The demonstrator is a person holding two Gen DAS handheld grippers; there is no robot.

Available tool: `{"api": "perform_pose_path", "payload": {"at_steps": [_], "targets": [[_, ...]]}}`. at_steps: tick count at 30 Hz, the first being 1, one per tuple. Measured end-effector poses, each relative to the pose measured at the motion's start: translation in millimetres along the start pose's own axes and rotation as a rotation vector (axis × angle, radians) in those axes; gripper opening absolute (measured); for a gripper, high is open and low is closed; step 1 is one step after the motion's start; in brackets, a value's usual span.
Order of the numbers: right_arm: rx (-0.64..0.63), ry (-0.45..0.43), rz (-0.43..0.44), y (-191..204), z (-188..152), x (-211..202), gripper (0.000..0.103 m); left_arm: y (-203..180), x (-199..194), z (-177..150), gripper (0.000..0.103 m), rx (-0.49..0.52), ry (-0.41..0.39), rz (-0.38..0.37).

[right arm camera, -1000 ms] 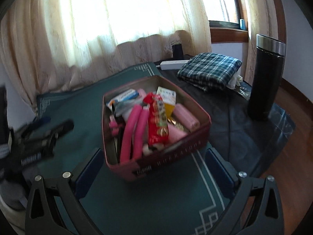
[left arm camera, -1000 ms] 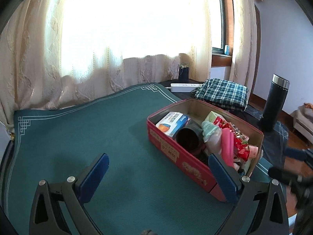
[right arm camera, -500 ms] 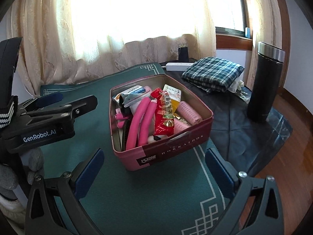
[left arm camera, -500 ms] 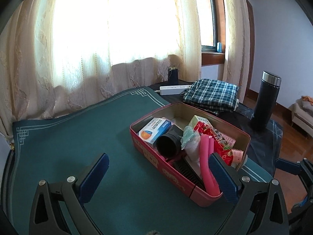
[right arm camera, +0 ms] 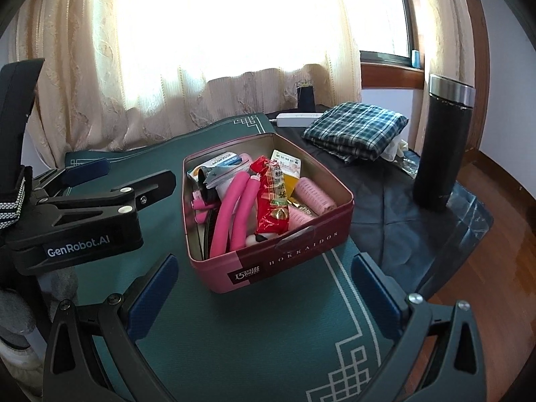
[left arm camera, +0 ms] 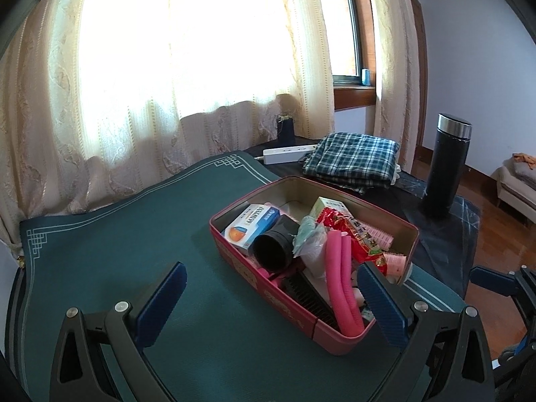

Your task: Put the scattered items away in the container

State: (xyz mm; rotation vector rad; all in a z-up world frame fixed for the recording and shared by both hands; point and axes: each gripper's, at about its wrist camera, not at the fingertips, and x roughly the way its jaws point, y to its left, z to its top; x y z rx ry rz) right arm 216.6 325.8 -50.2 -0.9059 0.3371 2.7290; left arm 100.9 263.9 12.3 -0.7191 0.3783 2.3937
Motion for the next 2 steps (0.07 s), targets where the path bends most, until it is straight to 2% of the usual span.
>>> {"api": "perform_pose_path", "payload": {"at_steps": [2], "targets": [[0.003,0.001,-0.002,-0.5,-0.3,0.4,0.103,-0.7,0.5,-0.4,0.103,0.006,0.001,-0.005]]}}
